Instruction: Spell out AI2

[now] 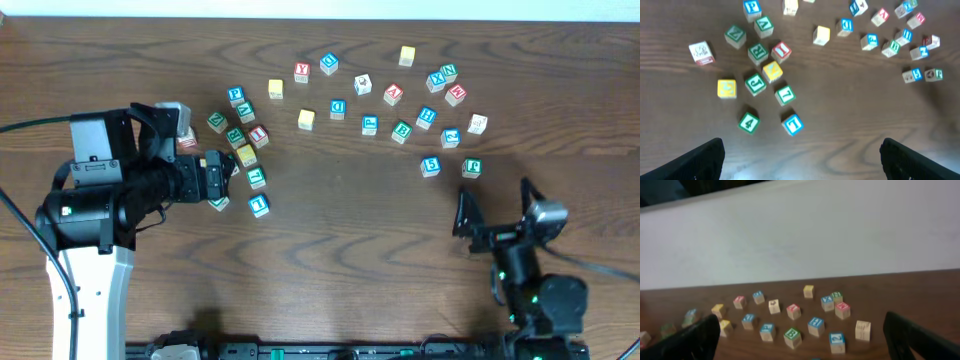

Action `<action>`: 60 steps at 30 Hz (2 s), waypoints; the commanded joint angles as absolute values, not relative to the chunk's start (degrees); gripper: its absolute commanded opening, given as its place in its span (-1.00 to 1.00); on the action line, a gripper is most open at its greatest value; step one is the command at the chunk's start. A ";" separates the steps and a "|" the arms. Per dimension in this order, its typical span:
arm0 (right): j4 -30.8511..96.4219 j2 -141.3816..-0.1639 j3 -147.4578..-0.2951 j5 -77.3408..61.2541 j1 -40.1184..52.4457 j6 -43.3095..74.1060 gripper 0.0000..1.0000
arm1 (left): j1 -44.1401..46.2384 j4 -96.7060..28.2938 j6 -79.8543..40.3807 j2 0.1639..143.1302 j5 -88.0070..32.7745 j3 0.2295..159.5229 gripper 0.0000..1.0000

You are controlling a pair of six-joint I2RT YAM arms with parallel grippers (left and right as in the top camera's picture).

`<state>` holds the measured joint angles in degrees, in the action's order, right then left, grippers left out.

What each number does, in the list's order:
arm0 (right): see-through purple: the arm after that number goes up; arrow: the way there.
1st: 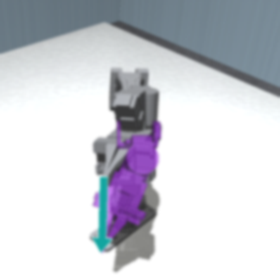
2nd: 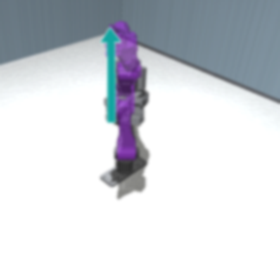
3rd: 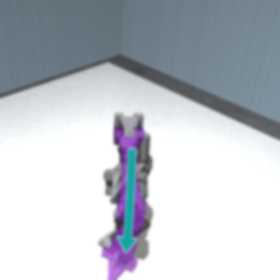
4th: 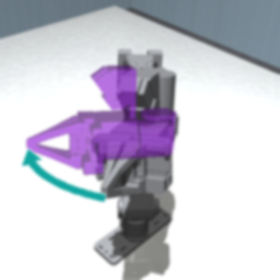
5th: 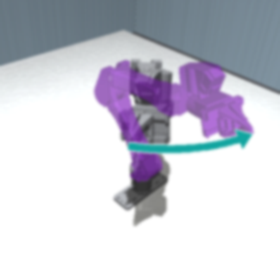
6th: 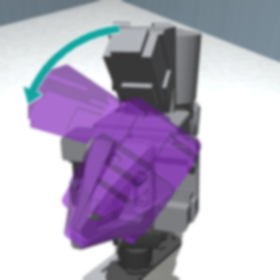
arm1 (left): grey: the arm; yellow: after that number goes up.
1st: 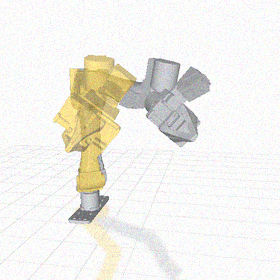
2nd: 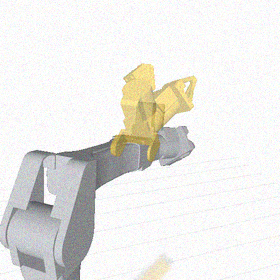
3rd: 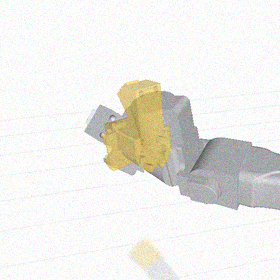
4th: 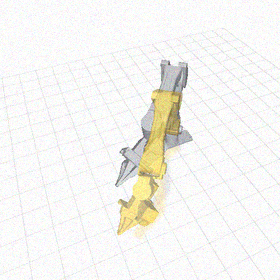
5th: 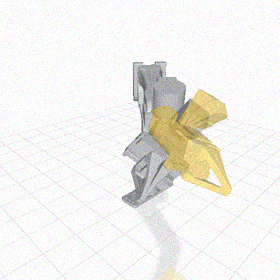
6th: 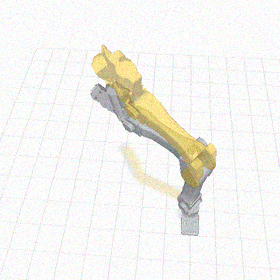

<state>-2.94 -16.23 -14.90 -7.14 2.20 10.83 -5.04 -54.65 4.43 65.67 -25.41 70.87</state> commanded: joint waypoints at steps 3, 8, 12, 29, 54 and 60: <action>1.58 -29.85 -27.64 -10.87 1.78 6.59 0.99 | -3.22 -54.17 1.58 67.90 -22.26 74.08 0.96; 12.34 -43.29 -42.57 -13.80 1.34 4.58 0.98 | 2.31 -58.33 0.23 72.07 -12.84 80.03 0.96; 21.69 -51.48 -53.65 -14.57 1.30 4.58 0.99 | 6.09 -60.40 -5.87 75.88 -6.46 84.66 0.96; 46.94 -71.11 -78.61 -16.38 -1.15 3.11 0.99 | 12.75 -59.90 -17.91 87.61 -4.80 89.25 0.95; 53.78 -71.26 -78.63 -17.06 -1.08 3.11 0.99 | 17.76 -45.50 -44.25 109.08 10.24 89.06 0.25; 54.54 -71.26 -78.63 -17.06 -1.04 3.11 0.99 | 17.76 -42.48 -43.22 113.14 10.37 89.06 0.20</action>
